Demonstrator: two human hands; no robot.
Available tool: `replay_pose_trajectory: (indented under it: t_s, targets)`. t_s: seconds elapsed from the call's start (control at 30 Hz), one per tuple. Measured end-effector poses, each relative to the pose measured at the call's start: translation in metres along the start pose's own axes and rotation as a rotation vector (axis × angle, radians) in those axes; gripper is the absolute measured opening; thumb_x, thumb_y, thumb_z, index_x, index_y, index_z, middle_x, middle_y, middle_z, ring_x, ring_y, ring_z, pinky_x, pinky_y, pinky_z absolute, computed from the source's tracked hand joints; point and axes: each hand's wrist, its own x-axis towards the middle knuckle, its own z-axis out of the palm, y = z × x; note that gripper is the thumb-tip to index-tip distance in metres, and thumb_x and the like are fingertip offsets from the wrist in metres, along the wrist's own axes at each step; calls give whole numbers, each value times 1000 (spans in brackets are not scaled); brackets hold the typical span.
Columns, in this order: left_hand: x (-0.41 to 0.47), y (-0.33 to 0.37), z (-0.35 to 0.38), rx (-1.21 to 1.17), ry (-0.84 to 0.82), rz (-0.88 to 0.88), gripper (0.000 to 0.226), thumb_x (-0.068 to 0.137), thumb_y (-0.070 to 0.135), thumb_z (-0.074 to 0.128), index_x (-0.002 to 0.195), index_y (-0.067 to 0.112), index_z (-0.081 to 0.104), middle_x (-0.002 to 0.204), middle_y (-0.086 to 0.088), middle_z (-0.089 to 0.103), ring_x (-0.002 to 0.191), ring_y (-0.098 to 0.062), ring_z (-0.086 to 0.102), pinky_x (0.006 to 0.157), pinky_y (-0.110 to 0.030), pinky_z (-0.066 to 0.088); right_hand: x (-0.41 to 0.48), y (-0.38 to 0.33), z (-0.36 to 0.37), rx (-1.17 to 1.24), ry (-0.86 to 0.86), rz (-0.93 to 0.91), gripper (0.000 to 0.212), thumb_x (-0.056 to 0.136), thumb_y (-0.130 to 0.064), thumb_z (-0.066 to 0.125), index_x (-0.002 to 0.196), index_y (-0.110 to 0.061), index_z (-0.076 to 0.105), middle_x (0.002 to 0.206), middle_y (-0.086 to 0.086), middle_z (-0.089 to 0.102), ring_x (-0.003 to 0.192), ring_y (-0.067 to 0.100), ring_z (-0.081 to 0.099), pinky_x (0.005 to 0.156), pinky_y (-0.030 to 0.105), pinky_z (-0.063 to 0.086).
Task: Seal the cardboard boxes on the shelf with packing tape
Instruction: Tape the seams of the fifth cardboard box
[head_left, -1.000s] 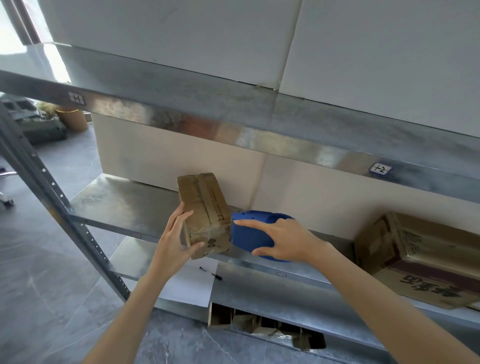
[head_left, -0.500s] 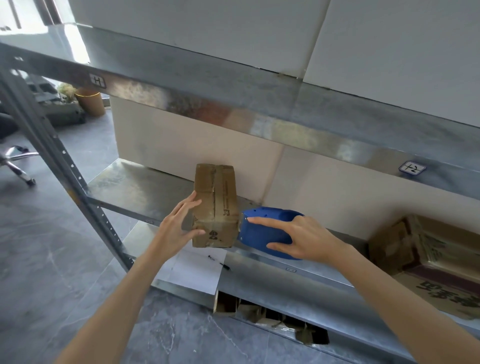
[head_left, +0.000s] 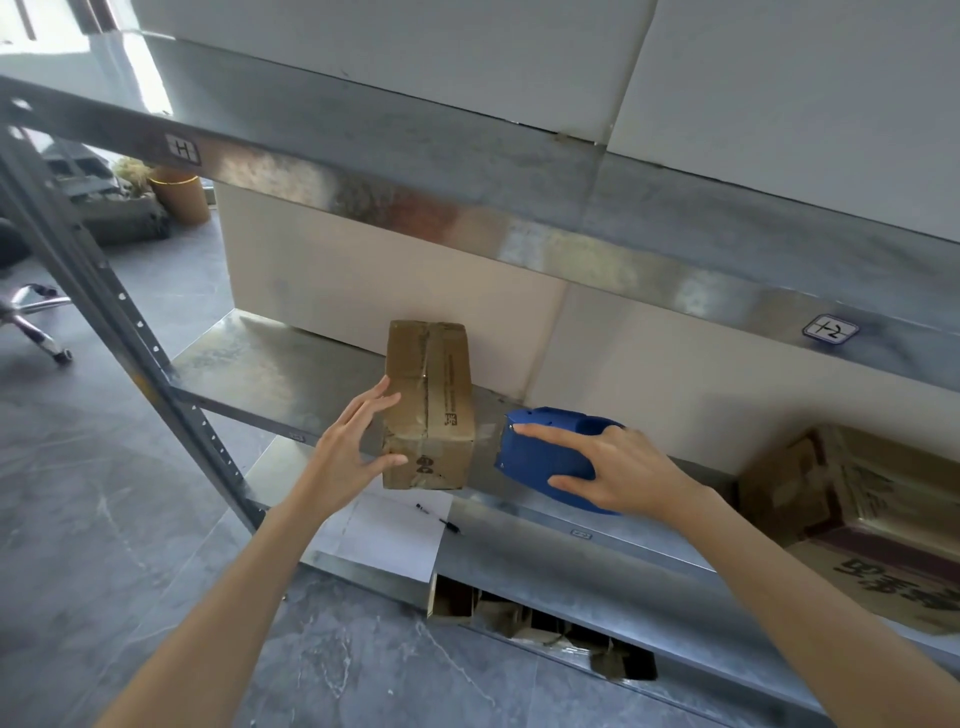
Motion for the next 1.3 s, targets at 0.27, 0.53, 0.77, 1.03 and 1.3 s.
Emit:
replay_pose_trajectory:
  t_s: [0.27, 0.53, 0.77, 1.03, 1.3]
  targets:
    - [0, -1, 2, -35, 6, -10, 77, 75, 28, 83, 143, 25, 46, 158, 14, 31, 140, -11, 41, 112, -47, 42, 12, -14, 7, -72, 22, 48, 71, 96, -48, 47, 140, -60, -8, 58, -3, 49, 47, 13, 42, 50, 31, 45]
    - [1, 2, 3, -63, 18, -15, 76, 75, 24, 84, 141, 24, 47, 157, 17, 32, 138, 0, 40, 112, -39, 42, 26, -45, 35, -142, 143, 75, 81, 75, -33, 81, 145, -36, 41, 44, -7, 22, 34, 11, 21, 35, 19, 5]
    - [1, 2, 6, -49, 36, -37, 75, 76, 28, 82, 141, 25, 46, 155, 26, 27, 134, 13, 35, 110, -37, 43, 36, -43, 55, -110, 267, 100, 81, 73, -29, 83, 143, -33, 44, 44, -5, 24, 34, 13, 23, 40, 15, 1]
    - [-1, 10, 9, -79, 73, -75, 77, 74, 24, 86, 140, 28, 47, 154, 27, 29, 135, -2, 43, 109, -41, 45, 54, -14, 64, 282, 73, 388, 73, 98, -39, 51, 155, -40, 6, 109, 11, 68, 76, 26, 65, 67, 40, 57]
    - [-2, 11, 9, -87, 67, -107, 78, 74, 23, 86, 141, 28, 46, 156, 27, 28, 136, -5, 44, 110, -45, 45, 59, 13, 84, 438, -51, 543, 76, 100, -26, 52, 154, -42, 1, 132, 15, 58, 96, 34, 63, 75, 41, 56]
